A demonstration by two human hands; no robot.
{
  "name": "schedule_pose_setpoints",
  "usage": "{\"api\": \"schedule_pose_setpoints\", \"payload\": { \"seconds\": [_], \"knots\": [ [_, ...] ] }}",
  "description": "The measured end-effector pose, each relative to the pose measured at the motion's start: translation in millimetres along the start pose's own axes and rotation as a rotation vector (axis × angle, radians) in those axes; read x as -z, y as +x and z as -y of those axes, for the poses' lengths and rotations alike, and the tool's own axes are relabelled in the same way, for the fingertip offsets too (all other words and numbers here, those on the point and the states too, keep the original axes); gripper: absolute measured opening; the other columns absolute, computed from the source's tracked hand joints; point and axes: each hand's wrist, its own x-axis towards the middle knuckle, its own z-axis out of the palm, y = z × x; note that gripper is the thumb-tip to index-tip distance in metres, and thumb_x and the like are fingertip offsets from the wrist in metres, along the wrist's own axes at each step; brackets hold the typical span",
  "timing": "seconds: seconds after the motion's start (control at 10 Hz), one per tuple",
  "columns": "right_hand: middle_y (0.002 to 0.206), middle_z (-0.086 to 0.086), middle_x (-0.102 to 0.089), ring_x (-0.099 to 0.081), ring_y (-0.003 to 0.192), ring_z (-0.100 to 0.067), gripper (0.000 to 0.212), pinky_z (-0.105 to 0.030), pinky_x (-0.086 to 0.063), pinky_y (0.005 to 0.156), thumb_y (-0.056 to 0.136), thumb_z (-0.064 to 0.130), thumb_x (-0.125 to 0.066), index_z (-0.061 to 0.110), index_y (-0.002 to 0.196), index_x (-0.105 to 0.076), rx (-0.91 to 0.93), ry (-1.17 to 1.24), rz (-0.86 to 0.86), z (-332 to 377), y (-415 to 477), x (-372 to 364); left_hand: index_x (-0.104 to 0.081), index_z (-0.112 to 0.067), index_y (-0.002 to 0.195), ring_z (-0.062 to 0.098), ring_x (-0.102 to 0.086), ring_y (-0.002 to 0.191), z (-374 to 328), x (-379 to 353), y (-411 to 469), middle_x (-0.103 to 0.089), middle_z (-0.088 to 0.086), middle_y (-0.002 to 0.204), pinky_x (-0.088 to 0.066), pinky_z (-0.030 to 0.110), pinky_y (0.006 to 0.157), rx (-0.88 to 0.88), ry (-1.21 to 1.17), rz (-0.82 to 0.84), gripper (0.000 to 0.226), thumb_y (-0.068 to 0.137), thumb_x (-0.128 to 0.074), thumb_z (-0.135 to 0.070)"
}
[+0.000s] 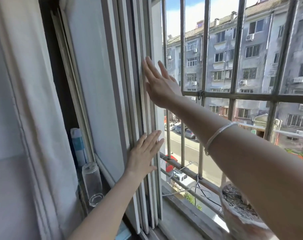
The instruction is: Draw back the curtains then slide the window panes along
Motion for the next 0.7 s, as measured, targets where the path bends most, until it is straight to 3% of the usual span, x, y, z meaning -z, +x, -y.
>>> {"api": "schedule_pose_setpoints", "payload": {
  "seconds": [0.3,0.4,0.5,0.6,0.7],
  "knots": [
    [0.154,0.009,0.012,0.014,0.141,-0.022,0.061,-0.049,-0.009,0.113,0.095,0.008,-0.024,0.025,0.143,0.009,-0.004,0.023,0.032,0.8,0.9,4.1,0.035,-0.01,0.132,0.033,0.035,0.126,-0.5,-1.7,-1.3,0.042,0.017,0.135,0.035,0.044,0.094,-0.002,0.02,-0.022,0.093,0.087,-0.027,-0.063],
    [0.155,0.005,0.011,0.012,0.142,-0.023,0.061,-0.049,-0.008,0.114,0.096,0.013,-0.029,0.026,0.143,0.009,-0.002,-0.012,0.04,0.3,-5.0,5.1,0.018,-0.016,0.139,0.029,0.017,0.137,1.3,2.9,-4.6,0.018,0.012,0.149,0.018,0.046,0.111,-0.031,-0.134,-0.066,0.086,0.087,-0.035,-0.059],
    [0.155,0.001,0.009,0.007,0.142,-0.024,0.063,-0.048,-0.008,0.113,0.096,0.025,-0.035,0.025,0.144,0.007,-0.04,-0.035,0.049,-0.4,-19.3,6.7,-0.036,-0.021,0.136,0.025,-0.038,0.132,-4.7,12.7,-11.9,-0.041,0.007,0.143,-0.033,0.045,0.106,-0.072,-0.187,-0.217,0.077,0.074,-0.055,-0.063],
    [0.156,-0.002,0.004,0.002,0.142,-0.024,0.064,-0.047,-0.009,0.113,0.095,0.03,-0.038,0.024,0.144,0.003,-0.08,-0.047,0.023,-5.9,-40.4,12.2,-0.051,-0.019,0.127,0.025,-0.053,0.121,-17.4,19.0,-18.5,-0.056,0.008,0.132,-0.044,0.045,0.096,-0.108,-0.272,-0.342,0.073,0.068,-0.065,-0.058],
    [0.156,-0.002,0.0,-0.002,0.142,-0.025,0.066,-0.048,-0.011,0.113,0.095,0.034,-0.04,0.024,0.144,0.002,-0.145,-0.028,-0.002,-11.4,-65.4,23.4,-0.053,-0.016,0.125,0.027,-0.056,0.117,-28.3,37.5,-23.8,-0.059,0.01,0.128,-0.047,0.047,0.092,-0.085,-0.37,-0.391,0.072,0.066,-0.069,-0.055]
  ]
}}
